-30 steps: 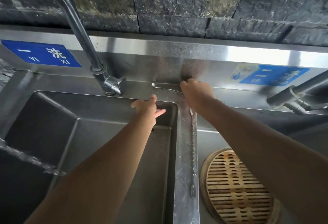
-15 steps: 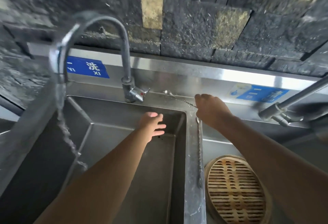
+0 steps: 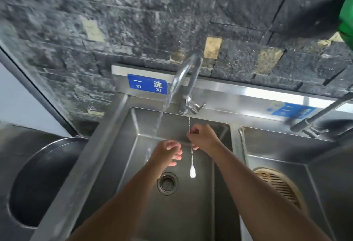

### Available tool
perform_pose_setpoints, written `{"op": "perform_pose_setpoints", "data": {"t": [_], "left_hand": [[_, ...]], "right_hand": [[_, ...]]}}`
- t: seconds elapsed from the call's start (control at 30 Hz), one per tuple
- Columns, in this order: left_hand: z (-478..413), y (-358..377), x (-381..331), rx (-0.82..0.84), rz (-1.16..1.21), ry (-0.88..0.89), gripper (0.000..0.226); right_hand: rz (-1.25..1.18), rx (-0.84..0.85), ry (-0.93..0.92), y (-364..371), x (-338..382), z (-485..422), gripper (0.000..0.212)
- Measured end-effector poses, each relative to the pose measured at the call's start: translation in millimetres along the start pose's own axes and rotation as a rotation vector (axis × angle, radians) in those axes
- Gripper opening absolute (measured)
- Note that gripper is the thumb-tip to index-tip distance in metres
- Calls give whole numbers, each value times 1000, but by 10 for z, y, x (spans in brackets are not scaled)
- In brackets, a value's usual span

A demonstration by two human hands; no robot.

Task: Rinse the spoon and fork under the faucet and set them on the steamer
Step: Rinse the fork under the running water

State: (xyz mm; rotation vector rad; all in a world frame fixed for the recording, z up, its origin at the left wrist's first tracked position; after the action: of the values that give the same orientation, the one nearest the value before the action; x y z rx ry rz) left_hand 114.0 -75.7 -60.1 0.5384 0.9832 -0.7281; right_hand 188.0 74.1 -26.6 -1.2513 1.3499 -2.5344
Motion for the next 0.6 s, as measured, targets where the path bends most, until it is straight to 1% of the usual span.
{"op": "perform_pose_setpoints", "data": {"t": [0.07, 0.1, 0.13, 0.2, 0.27, 0.37, 0.43, 0.6], "left_hand": [[32, -166, 0, -11, 75, 15, 13], [39, -228, 0, -11, 127, 11, 14], [41, -281, -5, -3, 176, 0, 17], [27, -372, -17, 12, 234, -22, 22], [10, -449, -25, -5, 257, -15, 22], [-14, -578, 6, -90, 255, 46, 17], [-41, -663, 24, -148, 247, 79, 19], [-62, -764, 25, -178, 253, 105, 25]], "right_hand": [[-133, 20, 43, 181, 203, -27, 10], [-192, 15, 62, 260, 296, -40, 13], [-229, 6, 76, 339, 375, -58, 16], [-244, -10, 81, 487, 506, -72, 14], [-229, -20, 70, 601, 610, -67, 12], [-238, -12, 79, 739, 697, -64, 21], [-280, -1, 94, 806, 728, -65, 23], [-412, -35, 58, 881, 767, -83, 14]]}}
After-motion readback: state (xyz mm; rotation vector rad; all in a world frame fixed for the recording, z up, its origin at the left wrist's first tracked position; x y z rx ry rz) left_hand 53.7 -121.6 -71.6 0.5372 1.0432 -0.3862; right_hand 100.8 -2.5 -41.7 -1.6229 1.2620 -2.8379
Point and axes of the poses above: each hand's wrist, its own z-axis away from the middle knuckle, its own y-axis out of the palm, x = y × z, the point moved 3 cm from there along -z, towards the middle knuckle, and after that the axes turned 9 degrees about z, right-handed, at the moved point
